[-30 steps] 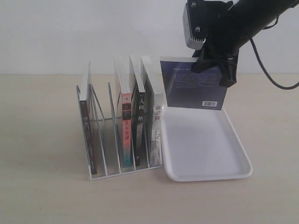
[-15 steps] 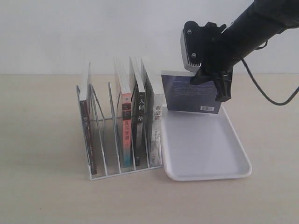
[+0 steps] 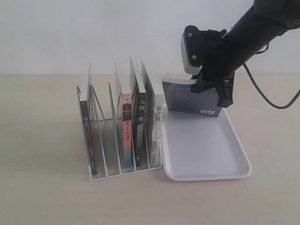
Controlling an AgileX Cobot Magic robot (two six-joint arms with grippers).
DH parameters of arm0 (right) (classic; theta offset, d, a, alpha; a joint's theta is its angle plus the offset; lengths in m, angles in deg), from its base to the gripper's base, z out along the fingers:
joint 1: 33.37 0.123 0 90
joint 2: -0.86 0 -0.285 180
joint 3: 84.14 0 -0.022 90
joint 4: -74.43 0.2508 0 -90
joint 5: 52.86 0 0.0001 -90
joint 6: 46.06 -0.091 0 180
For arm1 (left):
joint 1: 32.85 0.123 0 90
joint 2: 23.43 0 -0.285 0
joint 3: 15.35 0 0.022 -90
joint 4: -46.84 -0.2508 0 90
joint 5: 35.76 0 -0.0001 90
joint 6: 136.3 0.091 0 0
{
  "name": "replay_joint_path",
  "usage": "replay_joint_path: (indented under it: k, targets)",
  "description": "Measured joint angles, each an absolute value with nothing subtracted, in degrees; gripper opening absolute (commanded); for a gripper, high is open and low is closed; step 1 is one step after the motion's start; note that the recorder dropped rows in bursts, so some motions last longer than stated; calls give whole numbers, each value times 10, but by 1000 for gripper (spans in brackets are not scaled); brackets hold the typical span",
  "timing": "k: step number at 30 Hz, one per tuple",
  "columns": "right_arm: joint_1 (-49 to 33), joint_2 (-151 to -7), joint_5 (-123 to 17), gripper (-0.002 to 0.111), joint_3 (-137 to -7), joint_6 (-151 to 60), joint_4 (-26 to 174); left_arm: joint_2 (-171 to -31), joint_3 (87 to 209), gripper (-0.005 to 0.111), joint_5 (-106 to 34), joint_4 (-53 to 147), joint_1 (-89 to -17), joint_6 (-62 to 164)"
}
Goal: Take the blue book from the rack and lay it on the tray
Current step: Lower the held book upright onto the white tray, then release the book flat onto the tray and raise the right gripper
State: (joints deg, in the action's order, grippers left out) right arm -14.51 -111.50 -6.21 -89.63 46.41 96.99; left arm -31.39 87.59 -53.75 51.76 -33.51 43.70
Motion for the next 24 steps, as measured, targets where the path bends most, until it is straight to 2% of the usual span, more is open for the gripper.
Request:
replay_joint_path:
  k: [9, 11, 18, 21, 24]
  targets:
    - [-145, -1116, -60, 0, -896, 453, 966, -314, 876, 5, -537, 518, -335, 437]
    - [-145, -1116, -60, 4, -896, 452, 963, -314, 876, 5, -537, 518, -335, 437]
    - [-145, -1119, -43, 44, -896, 434, 956, -314, 876, 5, -537, 518, -335, 437]
    - [-145, -1125, -35, 53, -896, 426, 949, -314, 876, 5, -537, 518, -335, 437]
    - [-145, -1125, -33, 53, -896, 422, 947, -314, 876, 5, -537, 518, -335, 437]
